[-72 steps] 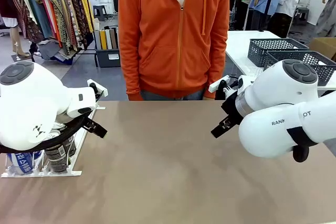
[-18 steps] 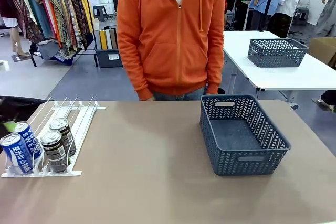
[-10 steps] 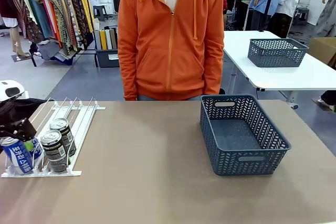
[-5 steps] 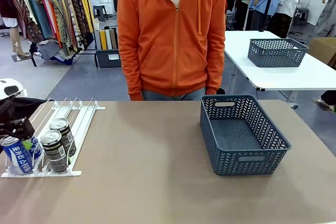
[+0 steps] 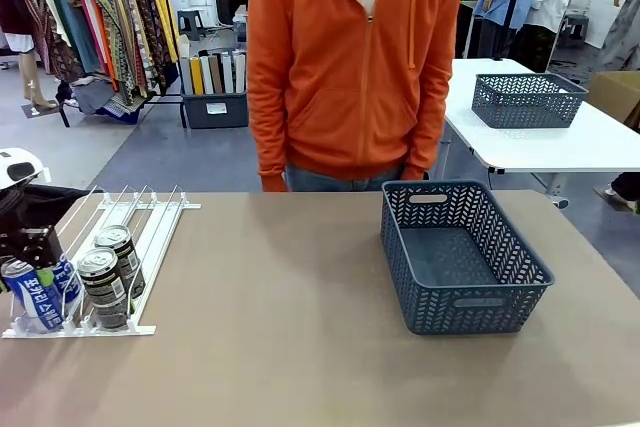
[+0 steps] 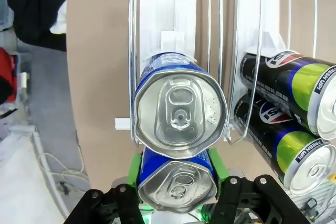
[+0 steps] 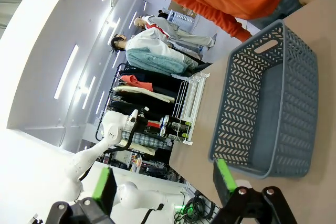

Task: Retrieve and store the cans from the dispenser.
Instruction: Pick up one can from the Automatic Can Dispenser and place it in the middle of the table.

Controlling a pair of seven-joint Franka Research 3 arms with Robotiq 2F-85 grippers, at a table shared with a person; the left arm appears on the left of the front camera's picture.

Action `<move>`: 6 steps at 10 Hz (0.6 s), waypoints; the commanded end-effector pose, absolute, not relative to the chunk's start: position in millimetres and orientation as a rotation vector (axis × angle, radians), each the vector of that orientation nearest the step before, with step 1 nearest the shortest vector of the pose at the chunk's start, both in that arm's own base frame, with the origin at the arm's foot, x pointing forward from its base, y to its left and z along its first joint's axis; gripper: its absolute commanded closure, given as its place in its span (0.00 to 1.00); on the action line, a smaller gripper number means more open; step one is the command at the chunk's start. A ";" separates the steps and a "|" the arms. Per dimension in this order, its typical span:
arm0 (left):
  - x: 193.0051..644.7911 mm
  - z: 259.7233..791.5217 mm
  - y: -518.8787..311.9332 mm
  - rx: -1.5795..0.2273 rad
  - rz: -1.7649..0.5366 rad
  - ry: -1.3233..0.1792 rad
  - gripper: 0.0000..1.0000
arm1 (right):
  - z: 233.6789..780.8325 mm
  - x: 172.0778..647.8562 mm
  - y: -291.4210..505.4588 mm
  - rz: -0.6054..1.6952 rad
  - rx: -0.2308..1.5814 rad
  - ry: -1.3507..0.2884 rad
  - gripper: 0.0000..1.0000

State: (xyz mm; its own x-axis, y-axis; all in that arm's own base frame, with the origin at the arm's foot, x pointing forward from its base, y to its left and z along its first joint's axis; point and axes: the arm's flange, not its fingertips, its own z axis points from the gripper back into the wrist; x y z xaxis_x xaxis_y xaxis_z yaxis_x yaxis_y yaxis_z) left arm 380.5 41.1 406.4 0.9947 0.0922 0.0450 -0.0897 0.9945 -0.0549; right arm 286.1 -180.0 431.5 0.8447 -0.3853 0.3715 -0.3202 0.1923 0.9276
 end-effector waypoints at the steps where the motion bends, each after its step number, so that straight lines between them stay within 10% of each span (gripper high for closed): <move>1: 379.5 404.6 40.4 -0.056 0.106 -0.079 1.00 | 434.5 287.2 -181.5 -0.040 1.408 -0.622 0.00; 6: 293.3 541.9 37.2 -0.037 -0.012 -0.365 1.00 | 434.5 287.2 -181.5 -0.040 1.408 -0.622 0.00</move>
